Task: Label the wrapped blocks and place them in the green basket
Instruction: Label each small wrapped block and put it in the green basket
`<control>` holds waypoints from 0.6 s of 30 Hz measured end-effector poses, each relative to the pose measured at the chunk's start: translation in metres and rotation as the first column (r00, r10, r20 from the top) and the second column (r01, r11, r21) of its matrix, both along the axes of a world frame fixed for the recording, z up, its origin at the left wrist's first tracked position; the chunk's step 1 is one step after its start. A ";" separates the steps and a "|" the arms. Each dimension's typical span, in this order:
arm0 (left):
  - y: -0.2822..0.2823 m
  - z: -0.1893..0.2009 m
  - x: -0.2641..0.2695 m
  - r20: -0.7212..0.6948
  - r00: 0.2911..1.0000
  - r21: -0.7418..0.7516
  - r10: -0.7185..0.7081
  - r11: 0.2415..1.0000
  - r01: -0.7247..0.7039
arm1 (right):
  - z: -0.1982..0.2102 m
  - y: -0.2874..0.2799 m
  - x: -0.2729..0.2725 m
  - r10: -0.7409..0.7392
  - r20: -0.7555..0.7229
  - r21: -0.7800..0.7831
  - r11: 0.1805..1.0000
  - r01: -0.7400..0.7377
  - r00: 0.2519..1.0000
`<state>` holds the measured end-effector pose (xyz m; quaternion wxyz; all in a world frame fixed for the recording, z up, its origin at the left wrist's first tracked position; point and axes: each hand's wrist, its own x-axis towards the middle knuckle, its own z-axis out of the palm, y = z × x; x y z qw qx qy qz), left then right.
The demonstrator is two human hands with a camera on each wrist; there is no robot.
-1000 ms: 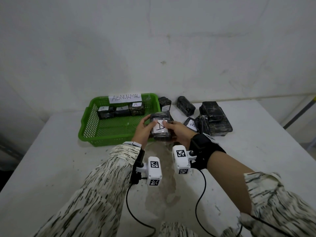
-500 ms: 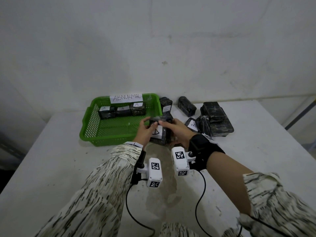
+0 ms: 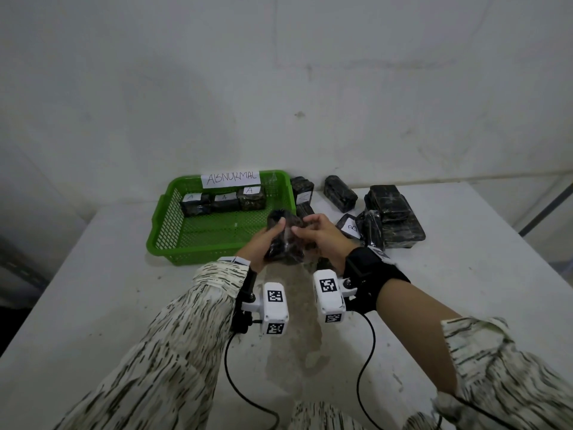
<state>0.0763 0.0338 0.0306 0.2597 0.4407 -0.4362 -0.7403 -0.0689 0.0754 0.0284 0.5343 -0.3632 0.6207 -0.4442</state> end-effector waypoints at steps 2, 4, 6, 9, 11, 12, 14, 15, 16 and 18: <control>-0.003 -0.004 0.000 0.006 1.000 -0.033 0.015 0.999 -0.015 | 0.001 -0.001 -0.001 0.002 0.034 0.016 1.000 -0.002 0.999; -0.002 -0.003 0.000 -0.009 1.000 -0.010 -0.011 1.000 0.010 | 0.004 -0.002 -0.003 0.037 0.115 0.050 0.998 -0.043 0.993; 0.001 -0.001 0.000 -0.027 0.998 0.021 -0.049 0.999 0.050 | 0.006 -0.003 -0.004 0.053 0.169 0.038 0.997 -0.060 0.984; 0.002 0.001 -0.003 0.005 0.999 -0.008 -0.036 0.999 0.036 | 0.008 -0.002 -0.003 0.029 0.111 -0.017 0.999 -0.027 0.993; -0.001 0.000 -0.005 0.005 1.000 -0.014 0.030 0.999 -0.030 | 0.008 -0.002 -0.002 0.031 0.095 -0.035 0.999 -0.027 0.995; -0.003 0.000 -0.006 -0.009 0.998 -0.012 0.056 0.998 -0.056 | 0.007 -0.002 -0.001 0.025 0.102 -0.038 0.999 -0.021 0.995; -0.004 -0.001 -0.006 -0.038 0.995 -0.012 0.095 0.995 -0.095 | 0.006 -0.001 -0.001 0.009 0.127 -0.029 1.000 -0.006 0.992; -0.005 -0.002 -0.006 -0.036 0.993 -0.018 0.110 0.994 -0.111 | 0.006 -0.001 0.000 0.010 0.135 -0.018 1.000 -0.008 0.991; -0.006 -0.003 -0.005 -0.032 0.992 -0.028 0.118 0.992 -0.119 | 0.006 -0.001 0.000 0.014 0.142 -0.007 1.000 -0.013 0.990; -0.006 -0.004 -0.004 -0.011 0.992 -0.052 0.123 0.991 -0.123 | 0.006 -0.002 0.000 0.006 0.154 -0.003 1.000 -0.006 0.988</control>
